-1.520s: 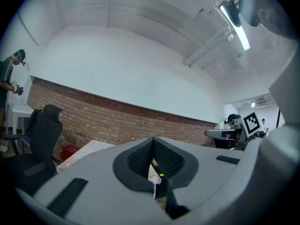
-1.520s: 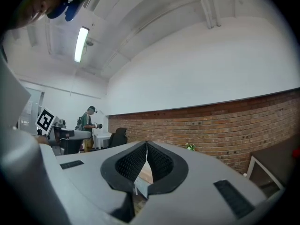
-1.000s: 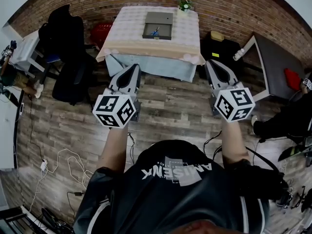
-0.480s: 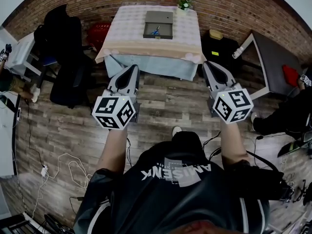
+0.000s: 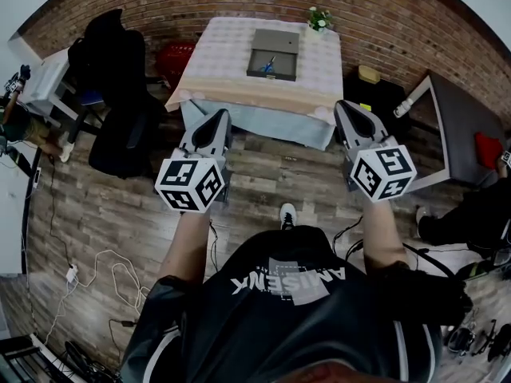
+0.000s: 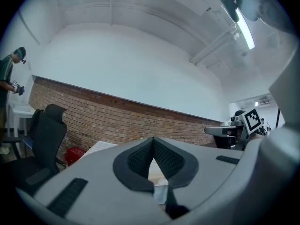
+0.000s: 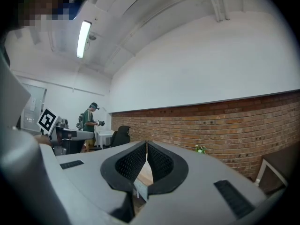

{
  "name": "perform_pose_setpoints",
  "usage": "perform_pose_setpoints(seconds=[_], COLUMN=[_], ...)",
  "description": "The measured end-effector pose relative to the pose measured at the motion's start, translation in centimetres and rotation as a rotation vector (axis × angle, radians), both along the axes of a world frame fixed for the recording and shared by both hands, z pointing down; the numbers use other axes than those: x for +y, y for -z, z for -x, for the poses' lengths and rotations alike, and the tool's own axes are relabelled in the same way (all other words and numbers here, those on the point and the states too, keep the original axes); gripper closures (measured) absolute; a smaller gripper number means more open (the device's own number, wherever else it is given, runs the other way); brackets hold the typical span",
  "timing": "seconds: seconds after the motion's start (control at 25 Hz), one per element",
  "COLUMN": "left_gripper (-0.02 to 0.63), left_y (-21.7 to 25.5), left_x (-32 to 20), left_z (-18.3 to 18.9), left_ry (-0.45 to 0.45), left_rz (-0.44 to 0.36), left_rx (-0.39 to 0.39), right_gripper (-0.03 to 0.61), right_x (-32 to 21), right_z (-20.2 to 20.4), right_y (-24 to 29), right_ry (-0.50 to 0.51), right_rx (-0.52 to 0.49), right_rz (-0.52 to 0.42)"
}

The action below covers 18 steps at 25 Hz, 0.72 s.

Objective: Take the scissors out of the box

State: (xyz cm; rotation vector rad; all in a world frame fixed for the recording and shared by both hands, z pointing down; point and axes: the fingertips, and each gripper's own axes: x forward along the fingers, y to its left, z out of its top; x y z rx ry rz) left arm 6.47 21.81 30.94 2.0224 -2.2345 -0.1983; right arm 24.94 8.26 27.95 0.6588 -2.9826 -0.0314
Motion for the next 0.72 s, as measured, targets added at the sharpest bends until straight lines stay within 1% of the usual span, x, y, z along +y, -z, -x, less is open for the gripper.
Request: perform_pose_setpoints(seconds=[0.24, 0.72], left_gripper=[0.601, 0.601], left_y=[0.1, -0.4], left_x=[-5.8, -15.6], left_z=[1.2, 1.8], left_ry=[0.027, 0.067], left_rz=[0.028, 0.088], left_rx=[0.002, -0.01], right_gripper=[0.537, 0.537], right_x=[-6.2, -16.2], right_z=[2.1, 3.4], right_y=[0.3, -1.1], right_ry=[0.041, 0.092], right_rx=[0.007, -0.013], right_rz=[0.002, 0.052])
